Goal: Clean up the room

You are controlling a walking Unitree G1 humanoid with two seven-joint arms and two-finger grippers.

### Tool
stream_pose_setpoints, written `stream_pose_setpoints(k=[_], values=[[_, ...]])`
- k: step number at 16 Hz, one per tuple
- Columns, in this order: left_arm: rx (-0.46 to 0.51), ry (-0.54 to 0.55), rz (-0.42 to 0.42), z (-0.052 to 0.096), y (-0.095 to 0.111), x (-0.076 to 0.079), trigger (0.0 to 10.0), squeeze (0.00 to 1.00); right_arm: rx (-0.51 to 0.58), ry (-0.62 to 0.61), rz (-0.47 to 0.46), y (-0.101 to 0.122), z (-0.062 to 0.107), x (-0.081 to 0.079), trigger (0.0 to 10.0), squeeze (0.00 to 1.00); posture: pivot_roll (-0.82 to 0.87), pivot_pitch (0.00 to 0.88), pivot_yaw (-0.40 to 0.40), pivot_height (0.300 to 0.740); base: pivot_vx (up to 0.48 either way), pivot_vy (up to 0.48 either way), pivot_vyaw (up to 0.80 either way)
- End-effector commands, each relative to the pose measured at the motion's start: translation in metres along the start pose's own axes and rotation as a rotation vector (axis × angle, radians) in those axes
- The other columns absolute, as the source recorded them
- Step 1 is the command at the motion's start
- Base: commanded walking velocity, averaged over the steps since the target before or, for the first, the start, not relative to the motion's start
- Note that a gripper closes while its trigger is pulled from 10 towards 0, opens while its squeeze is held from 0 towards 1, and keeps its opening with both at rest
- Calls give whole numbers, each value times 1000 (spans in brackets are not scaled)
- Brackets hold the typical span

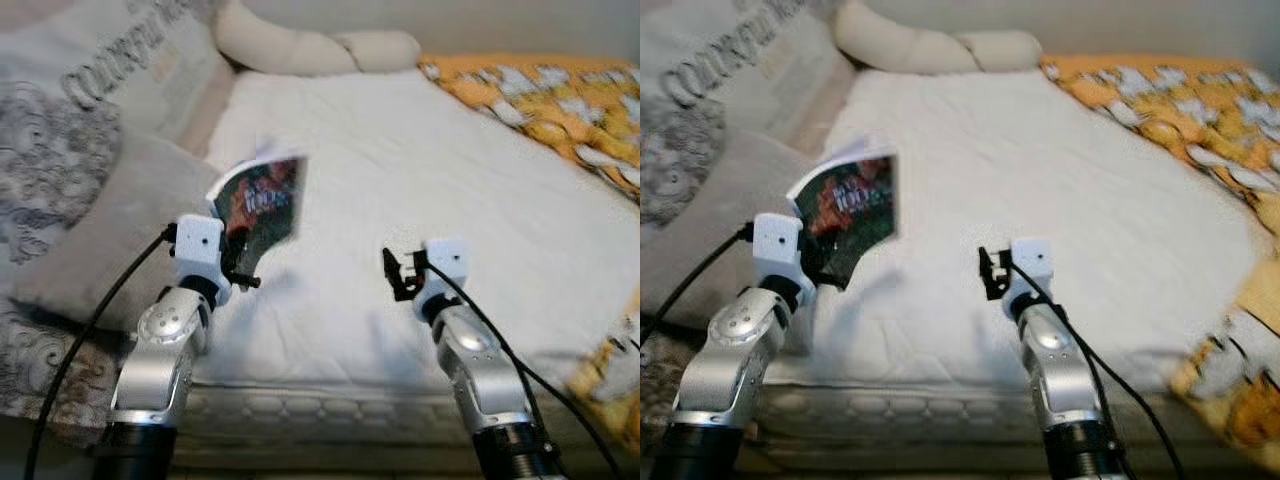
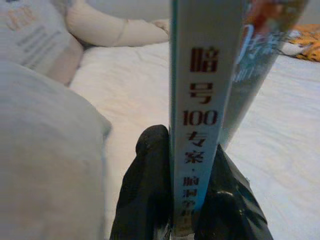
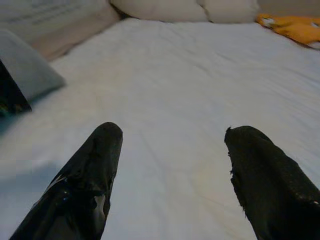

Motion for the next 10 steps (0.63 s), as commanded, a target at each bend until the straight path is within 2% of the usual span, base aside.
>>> stream_pose_setpoints(k=[1,10], values=[[60,24,-16,2,16,-9,10000,0,27,24,10,8,-2,-8,10000,0,11,0,16,740,311,0,0],[46,16,-18,2,14,-8,10000,0,14,12,0,3,2,-7,10000,0,1,0,32,740,304,0,0]])
Point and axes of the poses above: a point about 5 cm out from each wrist's last joint towards the gripper, its own z axis pointing back from the gripper into the wrist, its own y axis along the axis of the wrist's last joint, x = y × z, the point moved 5 cm from there along -z, pointing out of the wrist towards the gripper, and after that the axes turned 12 degrees about z, right-handed, at the moved point
